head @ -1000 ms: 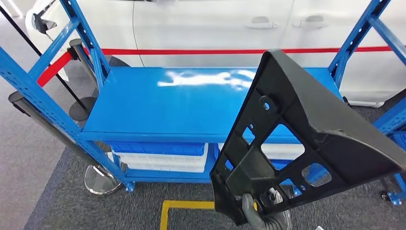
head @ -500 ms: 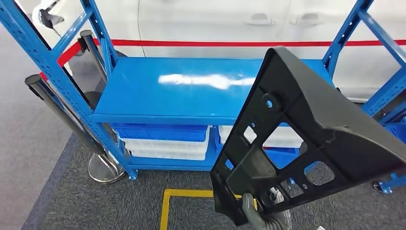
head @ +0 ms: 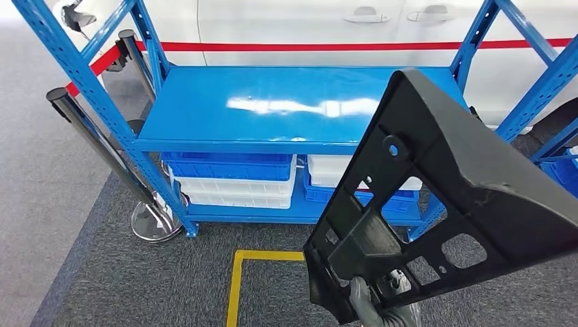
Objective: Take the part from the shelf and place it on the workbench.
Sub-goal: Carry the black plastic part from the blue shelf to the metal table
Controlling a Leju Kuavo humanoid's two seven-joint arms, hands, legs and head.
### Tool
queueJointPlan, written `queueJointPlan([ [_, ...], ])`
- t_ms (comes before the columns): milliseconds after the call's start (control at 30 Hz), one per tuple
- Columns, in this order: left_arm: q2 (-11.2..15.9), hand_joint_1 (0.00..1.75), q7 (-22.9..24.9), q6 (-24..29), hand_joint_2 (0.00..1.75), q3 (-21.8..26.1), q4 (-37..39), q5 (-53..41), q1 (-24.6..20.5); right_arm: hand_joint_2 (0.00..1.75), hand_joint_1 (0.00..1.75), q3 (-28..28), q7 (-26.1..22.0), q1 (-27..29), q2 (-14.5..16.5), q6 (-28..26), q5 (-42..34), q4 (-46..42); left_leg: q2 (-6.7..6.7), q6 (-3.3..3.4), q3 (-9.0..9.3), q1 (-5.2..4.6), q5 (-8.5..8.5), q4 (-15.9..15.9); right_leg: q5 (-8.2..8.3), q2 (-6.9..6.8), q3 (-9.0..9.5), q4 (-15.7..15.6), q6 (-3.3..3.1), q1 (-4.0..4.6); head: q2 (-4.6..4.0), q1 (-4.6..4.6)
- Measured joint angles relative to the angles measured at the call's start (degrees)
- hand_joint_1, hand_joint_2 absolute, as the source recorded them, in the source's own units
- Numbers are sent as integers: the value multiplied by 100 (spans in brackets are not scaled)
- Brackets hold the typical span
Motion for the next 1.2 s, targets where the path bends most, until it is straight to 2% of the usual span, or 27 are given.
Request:
queueJointPlan([
  [67, 1, 0, 0, 0, 0, -2, 2, 0, 7, 175, 175, -10, 1, 7, 19, 0, 1, -3, -8, -55, -170, 16, -506, 488, 132, -18, -144, -11, -75, 1, 0, -22],
  [100, 2, 0, 0, 0, 0, -2, 2, 0, 7, 175, 175, -16, 1, 12, 26, 0, 1, -4, -9, -75, -262, 18, -783, 852, 196, -20, -227, -7, -91, 11, 0, -34],
  [133, 2, 0, 0, 0, 0, -2, 2, 0, 6, 175, 175, -21, 1, 16, 28, 0, 1, -4, -9, -88, -322, 18, -959, 1195, 260, -21, -313, 2, -95, 23, 1, -36],
  [167, 2, 0, 0, 0, 0, -2, 2, 0, 5, 175, 175, -26, 1, 21, 28, 0, 1, -4, -9, -93, -320, 18, -1005, 1427, 322, -21, -402, 15, -94, 34, 1, -36],
  [200, 2, 0, 0, 0, 0, -2, 2, 0, 4, 175, 175, -29, 1, 24, 29, 0, 1, -4, -9, -88, -228, 17, -917, 1469, 378, -21, -491, 33, -91, 44, 1, -36],
  [233, 2, 0, 0, 0, 0, -2, 2, 1, 3, 175, 175, -33, 1, 28, 29, 0, 1, -4, -9, -74, -40, 15, -754, 1312, 428, -21, -576, 56, -82, 52, 1, -36],
  [267, 4, 0, 0, 0, 0, -2, 2, 2, 0, 175, 175, -38, 1, 29, 32, 1, 1, -6, -12, -48, 239, 11, -599, 976, 472, -21, -650, 86, -72, 56, 1, -36],
  [333, 14, 0, -3, 0, 0, -4, 2, 10, -18, 175, 175, -53, 5, 33, 52, 18, -11, -12, -19, 19, 820, -18, -559, 133, 544, -24, -755, 141, -29, 71, 1, -34],
  [367, 17, 0, -13, 0, 0, -5, 2, 23, -27, 175, 175, -60, 10, 37, 66, 46, -34, -14, -21, 53, 993, -37, -615, -161, 579, -28, -782, 155, 3, 73, 0, -32],
  [400, 20, 0, -39, 0, 0, -7, 2, 39, -32, 175, 175, -66, 14, 42, 81, 90, -76, -16, -17, 86, 1061, -60, -669, -314, 618, -29, -798, 155, 39, 72, 0, -35],
  [467, -2, 0, -187, 13, 0, -25, 3, 24, -30, 175, 175, -90, 12, 74, 112, 194, -189, -28, 16, 160, 1025, -61, -605, -373, 680, -12, -818, 156, 119, 61, 0, -44],
  [500, -54, 0, -314, 35, 0, -53, 19, -13, -34, 175, 175, -119, 2, 104, 140, 243, -231, -42, 40, 204, 993, -48, -549, -390, 622, 6, -853, 221, 153, 55, 1, -41],
  [533, -129, 0, -443, 76, 0, -95, 53, -51, -44, 175, 175, -165, -8, 137, 178, 295, -250, -57, 67, 244, 952, -31, -489, -410, 476, 20, -926, 385, 186, 48, 1, -24],
  [633, -445, 0, -658, 254, 0, -249, 190, -23, -71, 175, 175, -375, -22, 241, 344, 512, -238, -77, 170, 297, 774, -29, -354, -406, -225, 31, -1308, 1425, 270, -2, 1, 20],
  [667, -532, 0, -673, 291, 0, -292, 216, 9, -72, 175, 175, -447, -23, 273, 397, 579, -236, -77, 217, 293, 716, -32, -321, -395, -339, 29, -1358, 1671, 291, -16, 1, 22],
  [700, -593, 0, -678, 304, 0, -332, 234, 37, -73, 175, 175, -508, -25, 300, 441, 631, -235, -77, 265, 287, 667, -32, -297, -381, -344, 25, -1303, 1713, 304, -27, 1, 24],
  [733, -650, 0, -680, 306, 0, -371, 248, 66, -81, 175, 175, -562, -26, 321, 482, 676, -235, -77, 314, 278, 628, -30, -281, -360, -246, 3, -1111, 1503, 308, -35, 1, 26],
  [800, -727, 0, -682, 296, 0, -442, 274, 140, -102, 175, 175, -662, -26, 348, 569, 752, -236, -89, 414, 249, 585, -37, -275, -302, -4, -186, -546, 692, 282, -31, 1, 29],
  [833, -746, 0, -682, 292, 0, -472, 291, 176, -111, 175, 175, -710, -26, 361, 615, 785, -236, -98, 464, 224, 572, -50, -279, -266, 75, -281, -331, 340, 245, -17, 1, 24],
  [867, -753, 0, -683, 290, 0, -502, 310, 205, -116, 175, 175, -759, -27, 380, 658, 811, -236, -112, 512, 194, 566, -64, -281, -239, 101, -346, -227, 142, 206, -2, 1, 18],
  [900, -755, 0, -685, 294, 0, -534, 327, 232, -120, 175, 175, -814, -29, 407, 701, 835, -236, -125, 562, 163, 559, -77, -281, -222, 97, -350, -216, 75, 168, 14, 1, 12],
  [967, -756, 0, -694, 316, 0, -603, 350, 280, -137, 175, 175, -943, -48, 499, 790, 877, -209, -157, 629, 101, 551, -75, -287, -206, 141, -230, -255, 73, 94, 10, 1, 5],
  [1033, -760, 0, -712, 327, 0, -668, 363, 343, -144, 175, 175, -1106, -118, 626, 911, 931, -141, -202, 434, 33, 470, -50, -467, 0, 189, -132, -282, 49, 19, -13, 0, -16],
  [1100, -765, 0, -722, 314, 0, -719, 378, 382, -122, 175, 175, -1300, -222, 764, 1061, 1038, -72, -249, 128, -15, 219, -18, -874, 637, 228, -26, -322, 43, -36, -19, 0, -44],
  [1133, -767, 0, -720, 308, 0, -731, 386, 388, -103, 175, 175, -1411, -265, 829, 1136, 1097, -52, -272, 49, -25, 63, -9, -1065, 1026, 241, 39, -344, 47, -49, -13, 0, -50],
  [1167, -767, 0, -717, 306, 0, -736, 395, 391, -85, 175, 175, -1533, -300, 893, 1200, 1139, -41, -297, 17, -30, -49, -5, -1164, 1314, 252, 110, -362, 55, -54, -8, 1, -51],
  [1200, -768, 0, -711, 307, 0, -737, 403, 391, -73, 175, 175, -1664, -331, 961, 1255, 1159, -41, -327, 3, -28, -78, -3, -1147, 1410, 260, 188, -376, 68, -52, -4, 1, -51],
])
